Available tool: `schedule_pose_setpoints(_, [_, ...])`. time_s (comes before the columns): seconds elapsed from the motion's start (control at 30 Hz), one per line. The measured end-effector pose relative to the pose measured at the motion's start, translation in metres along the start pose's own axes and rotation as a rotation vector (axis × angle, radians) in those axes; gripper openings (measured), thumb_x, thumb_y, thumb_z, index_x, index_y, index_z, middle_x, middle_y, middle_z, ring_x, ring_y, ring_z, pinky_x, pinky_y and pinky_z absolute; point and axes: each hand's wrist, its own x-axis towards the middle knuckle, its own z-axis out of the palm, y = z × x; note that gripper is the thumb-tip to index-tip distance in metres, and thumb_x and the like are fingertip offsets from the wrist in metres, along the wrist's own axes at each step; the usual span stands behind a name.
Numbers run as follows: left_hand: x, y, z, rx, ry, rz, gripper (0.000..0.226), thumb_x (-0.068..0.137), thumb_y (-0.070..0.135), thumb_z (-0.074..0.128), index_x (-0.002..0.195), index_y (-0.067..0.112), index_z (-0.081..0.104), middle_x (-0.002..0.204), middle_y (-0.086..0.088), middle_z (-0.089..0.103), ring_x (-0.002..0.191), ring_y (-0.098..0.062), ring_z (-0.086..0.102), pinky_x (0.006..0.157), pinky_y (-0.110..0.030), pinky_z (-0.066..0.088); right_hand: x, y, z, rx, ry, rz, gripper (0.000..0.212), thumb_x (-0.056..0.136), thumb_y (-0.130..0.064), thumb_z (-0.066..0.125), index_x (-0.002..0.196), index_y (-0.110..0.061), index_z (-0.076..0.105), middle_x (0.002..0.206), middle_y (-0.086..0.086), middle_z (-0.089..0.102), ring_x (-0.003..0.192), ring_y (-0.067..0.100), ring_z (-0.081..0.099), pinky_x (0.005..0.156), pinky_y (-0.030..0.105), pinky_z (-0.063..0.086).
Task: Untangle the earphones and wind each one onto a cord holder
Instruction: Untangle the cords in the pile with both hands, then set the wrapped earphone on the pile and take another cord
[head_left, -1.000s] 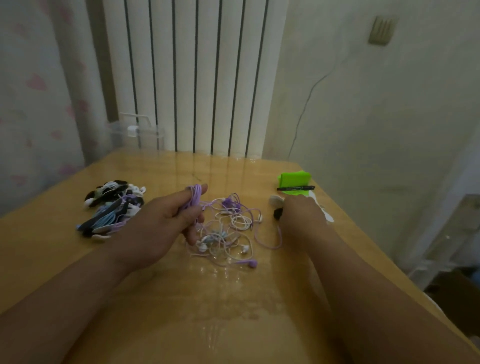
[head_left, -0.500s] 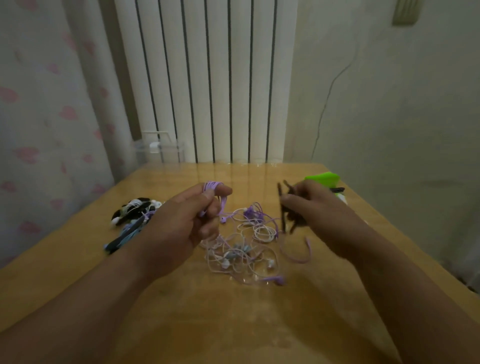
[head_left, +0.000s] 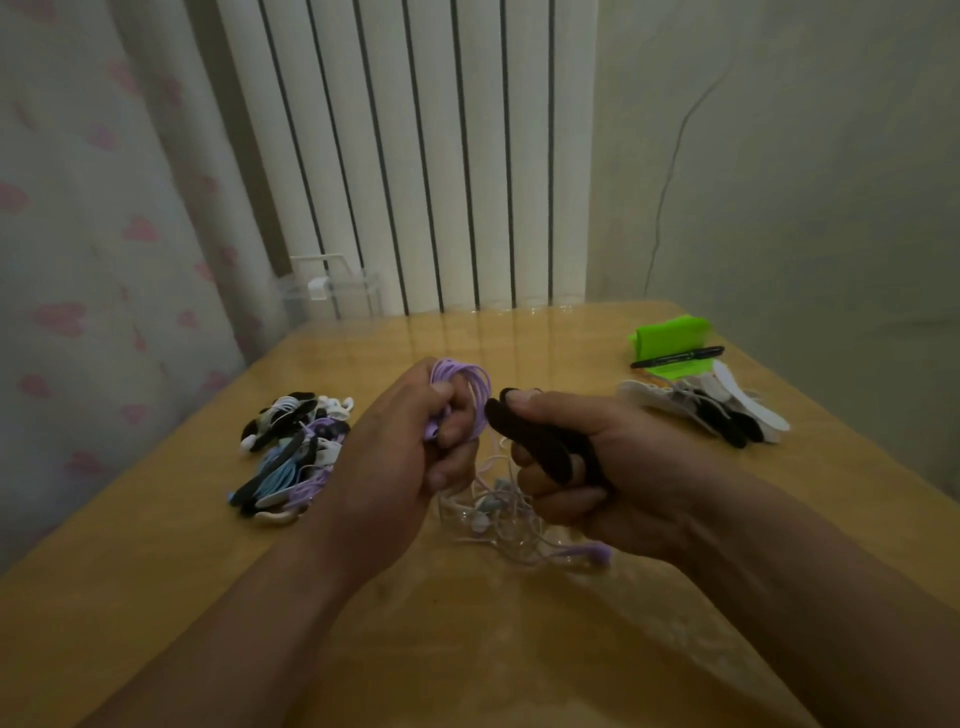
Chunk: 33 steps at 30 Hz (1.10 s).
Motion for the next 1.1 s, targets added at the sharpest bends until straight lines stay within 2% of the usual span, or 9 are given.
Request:
schedule_pose_setpoints(0.23, [-0.005,0.001,-0.001,0.099,-0.028,0.054,0.018,0.103,0.016,0.033,0.094,0.011,0.048,0.071,-0.005,0.037,0.051,-0.017,0.025,0.053,-0.039,0.019,0.001,0.0,0.003,-0.059,-0.031,-0.006,0.015,0.102,-0.023,0.057,0.101,-0.008,0.056,0.067,0.001,0.039,0.052,0.007,0.026,0.046,0.018,0.014])
schedule_pose_setpoints(0.43, [-0.007,0.004,0.001,0.171,-0.011,0.047,0.018,0.105,0.01,0.031,0.095,-0.001,0.04,0.07,-0.004,0.037,0.054,-0.017,0.026,0.056,-0.044,0.018,0.0,-0.002,0.003,-0.084,-0.038,-0.012,0.019,0.103,-0.024,0.057,0.107,-0.006,0.06,0.067,0.0,0.042,0.053,0.008,0.026,0.052,0.022,0.012])
schedule_pose_setpoints(0.5, [-0.008,0.005,0.003,0.189,-0.008,0.056,0.018,0.105,0.012,0.032,0.095,-0.001,0.04,0.07,-0.004,0.037,0.054,-0.017,0.027,0.055,-0.042,0.02,0.001,-0.002,0.003,-0.089,-0.035,-0.02,0.021,0.103,-0.025,0.056,0.108,-0.006,0.062,0.067,0.0,0.042,0.053,0.008,0.027,0.05,0.021,0.013])
schedule_pose_setpoints(0.6, [-0.01,0.005,0.006,0.197,-0.026,0.085,0.019,0.099,0.019,0.036,0.093,0.001,0.04,0.07,-0.004,0.036,0.054,-0.017,0.029,0.053,-0.033,0.027,0.002,0.0,0.005,-0.119,-0.027,-0.062,0.03,0.105,-0.029,0.054,0.117,-0.003,0.063,0.065,0.001,0.039,0.051,0.009,0.028,0.045,0.02,0.017])
schedule_pose_setpoints(0.73, [-0.012,0.004,0.01,0.208,-0.025,0.138,0.014,0.096,0.018,0.035,0.087,0.01,0.043,0.069,-0.006,0.035,0.054,-0.017,0.028,0.052,-0.037,0.025,0.004,0.006,0.011,-0.264,0.123,-0.166,0.045,0.106,-0.046,0.051,0.112,-0.002,0.06,0.066,0.007,0.04,0.051,0.015,0.037,0.048,0.027,0.028])
schedule_pose_setpoints(0.83, [-0.015,0.005,0.012,0.2,-0.01,0.174,0.013,0.092,0.014,0.035,0.083,0.011,0.044,0.064,0.001,0.038,0.053,-0.012,0.029,0.049,-0.028,0.028,0.001,0.008,0.013,-0.48,0.215,-0.324,0.045,0.103,-0.053,0.048,0.11,-0.012,0.065,0.072,0.005,0.052,0.056,0.013,0.048,0.049,0.025,0.039])
schedule_pose_setpoints(0.9, [-0.019,0.006,0.015,0.197,-0.006,0.216,0.014,0.091,0.012,0.036,0.079,0.012,0.045,0.062,0.003,0.038,0.053,-0.012,0.028,0.048,-0.025,0.029,-0.003,0.007,0.012,-0.625,0.2,-0.433,0.048,0.101,-0.058,0.044,0.107,-0.015,0.064,0.074,0.002,0.055,0.055,0.007,0.051,0.048,0.021,0.042])
schedule_pose_setpoints(1.0, [-0.026,0.006,0.019,0.247,-0.002,0.306,0.021,0.09,0.013,0.039,0.073,0.022,0.047,0.061,0.006,0.038,0.054,-0.011,0.029,0.049,-0.022,0.03,-0.005,0.006,0.009,-0.798,0.157,-0.593,0.048,0.093,-0.065,0.039,0.097,-0.021,0.059,0.07,-0.003,0.054,0.058,0.005,0.049,0.054,0.025,0.041])
schedule_pose_setpoints(1.1, [-0.032,0.007,0.022,0.336,-0.024,0.414,0.02,0.088,0.024,0.041,0.074,0.033,0.052,0.063,0.01,0.043,0.056,-0.004,0.032,0.053,-0.018,0.032,-0.006,0.009,0.009,-0.773,0.082,-0.713,0.045,0.101,-0.062,0.038,0.093,-0.021,0.056,0.067,-0.004,0.052,0.056,0.004,0.045,0.055,0.024,0.038])
